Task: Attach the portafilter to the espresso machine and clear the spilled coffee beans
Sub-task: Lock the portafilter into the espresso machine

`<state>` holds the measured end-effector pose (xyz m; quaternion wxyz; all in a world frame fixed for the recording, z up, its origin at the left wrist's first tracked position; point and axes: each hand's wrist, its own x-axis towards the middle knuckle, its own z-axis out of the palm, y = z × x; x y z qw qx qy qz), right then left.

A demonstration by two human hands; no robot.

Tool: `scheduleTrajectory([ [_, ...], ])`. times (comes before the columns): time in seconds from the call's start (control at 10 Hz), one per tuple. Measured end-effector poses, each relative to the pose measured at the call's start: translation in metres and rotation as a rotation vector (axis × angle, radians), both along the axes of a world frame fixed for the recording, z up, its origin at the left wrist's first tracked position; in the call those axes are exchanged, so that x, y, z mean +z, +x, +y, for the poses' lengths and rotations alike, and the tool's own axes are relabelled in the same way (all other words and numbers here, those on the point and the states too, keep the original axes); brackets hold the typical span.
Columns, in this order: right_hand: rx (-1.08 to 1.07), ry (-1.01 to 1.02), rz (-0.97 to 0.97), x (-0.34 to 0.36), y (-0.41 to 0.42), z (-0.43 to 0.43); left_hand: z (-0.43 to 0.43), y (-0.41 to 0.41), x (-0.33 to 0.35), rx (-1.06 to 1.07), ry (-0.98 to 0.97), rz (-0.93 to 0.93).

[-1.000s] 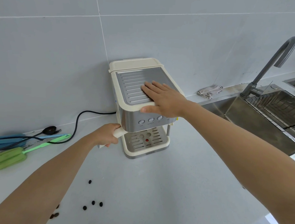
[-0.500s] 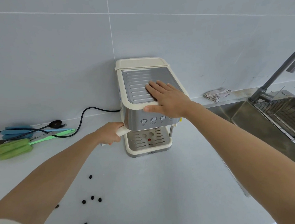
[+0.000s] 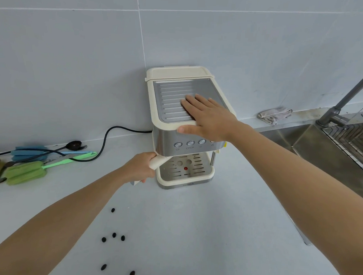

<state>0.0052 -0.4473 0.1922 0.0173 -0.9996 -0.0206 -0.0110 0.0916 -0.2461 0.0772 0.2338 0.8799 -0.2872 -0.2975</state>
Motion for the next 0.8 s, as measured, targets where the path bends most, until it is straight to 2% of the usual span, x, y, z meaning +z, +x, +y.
scheduleTrajectory([
  [0.8,0.006,0.001,0.003,0.000,0.001,0.000,0.000,0.033,0.009,-0.122,0.010,0.025],
])
